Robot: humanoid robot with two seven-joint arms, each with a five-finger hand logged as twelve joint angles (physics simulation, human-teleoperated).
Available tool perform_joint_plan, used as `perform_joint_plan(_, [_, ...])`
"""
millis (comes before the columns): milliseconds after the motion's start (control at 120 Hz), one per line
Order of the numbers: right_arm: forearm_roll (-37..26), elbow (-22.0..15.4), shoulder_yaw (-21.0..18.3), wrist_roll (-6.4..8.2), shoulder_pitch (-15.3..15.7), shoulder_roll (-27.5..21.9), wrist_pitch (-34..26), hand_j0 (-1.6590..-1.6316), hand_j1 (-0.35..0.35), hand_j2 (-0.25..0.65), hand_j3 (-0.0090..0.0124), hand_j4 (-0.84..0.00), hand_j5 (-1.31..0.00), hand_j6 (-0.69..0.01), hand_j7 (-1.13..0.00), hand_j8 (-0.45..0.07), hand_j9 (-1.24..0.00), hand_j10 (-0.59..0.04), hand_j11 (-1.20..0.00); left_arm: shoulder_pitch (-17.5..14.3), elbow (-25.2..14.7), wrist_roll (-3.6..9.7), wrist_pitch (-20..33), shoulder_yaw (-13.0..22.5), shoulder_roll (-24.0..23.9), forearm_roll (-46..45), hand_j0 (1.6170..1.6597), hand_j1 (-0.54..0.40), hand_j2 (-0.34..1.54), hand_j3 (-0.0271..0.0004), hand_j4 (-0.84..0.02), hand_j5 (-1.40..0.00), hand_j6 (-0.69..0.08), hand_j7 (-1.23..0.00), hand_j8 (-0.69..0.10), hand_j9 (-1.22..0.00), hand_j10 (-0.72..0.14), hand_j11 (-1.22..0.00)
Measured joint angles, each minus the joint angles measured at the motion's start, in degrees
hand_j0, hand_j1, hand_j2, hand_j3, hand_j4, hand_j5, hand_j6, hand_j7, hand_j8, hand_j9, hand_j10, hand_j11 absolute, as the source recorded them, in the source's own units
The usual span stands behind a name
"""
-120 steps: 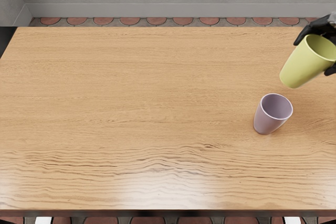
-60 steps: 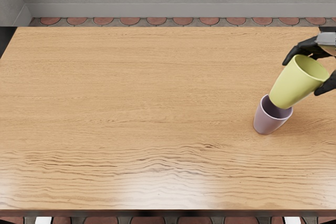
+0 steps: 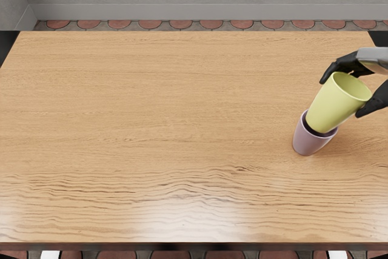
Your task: Pick up cup and place in cup with right hand
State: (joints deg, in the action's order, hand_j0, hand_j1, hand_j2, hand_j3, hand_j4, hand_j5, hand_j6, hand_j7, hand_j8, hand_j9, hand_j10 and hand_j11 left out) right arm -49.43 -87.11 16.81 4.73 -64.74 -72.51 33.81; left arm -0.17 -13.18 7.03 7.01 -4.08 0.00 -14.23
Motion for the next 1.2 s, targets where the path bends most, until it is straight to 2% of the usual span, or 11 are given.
perform_joint_plan(517, [-0.3,0.9,-1.9,0.01,0.1,0.5,-2.7,-1.6573,0.080,-0.044,0.0005,-0.446,-0.58,-0.314,-0.56,-0.317,-0.58,-0.426,-0.58,0.0,0.0,0.00,0.0,0.0,0.0,0.0,1.6581,0.349,0.00,-0.0002,0.000,0.00,0.000,0.00,0.000,0.00,0.000,0.00])
perform_joint_plan(592, [-0.3,0.9,-2.1,0.01,0.1,0.6,-2.7,-1.6573,0.079,-0.040,-0.0003,-0.432,-0.56,-0.319,-0.55,-0.327,-0.56,-0.416,-0.56,0.0,0.0,0.00,0.0,0.0,0.0,0.0,1.6581,0.349,0.00,-0.0002,0.000,0.00,0.000,0.00,0.000,0.00,0.000,0.00])
perform_joint_plan(708, [-0.3,0.9,-2.3,0.01,0.1,0.6,-2.8,-1.6571,0.060,-0.057,0.0001,-0.404,-0.52,-0.335,-0.51,-0.340,-0.52,-0.395,-0.52,0.0,0.0,0.00,0.0,0.0,0.0,0.0,1.6581,0.349,0.00,-0.0002,0.000,0.00,0.000,0.00,0.000,0.00,0.000,0.00])
perform_joint_plan(917, [-0.2,0.8,-2.3,0.01,0.1,0.6,-2.8,-1.6577,-0.018,-0.047,0.0000,-0.307,-0.39,-0.285,-0.39,-0.285,-0.39,-0.304,-0.39,0.0,0.0,0.00,0.0,0.0,0.0,0.0,1.6581,0.349,0.00,-0.0002,0.000,0.00,0.000,0.00,0.000,0.00,0.000,0.00])
perform_joint_plan(1200, [-0.1,0.7,-2.3,0.03,0.5,0.5,-2.8,-1.6580,-0.086,-0.038,0.0000,-0.239,-0.30,-0.235,-0.30,-0.234,-0.30,-0.237,-0.30,0.0,0.0,0.00,0.0,0.0,0.0,0.0,1.6581,0.349,0.00,-0.0002,0.000,0.00,0.000,0.00,0.000,0.00,0.000,0.00])
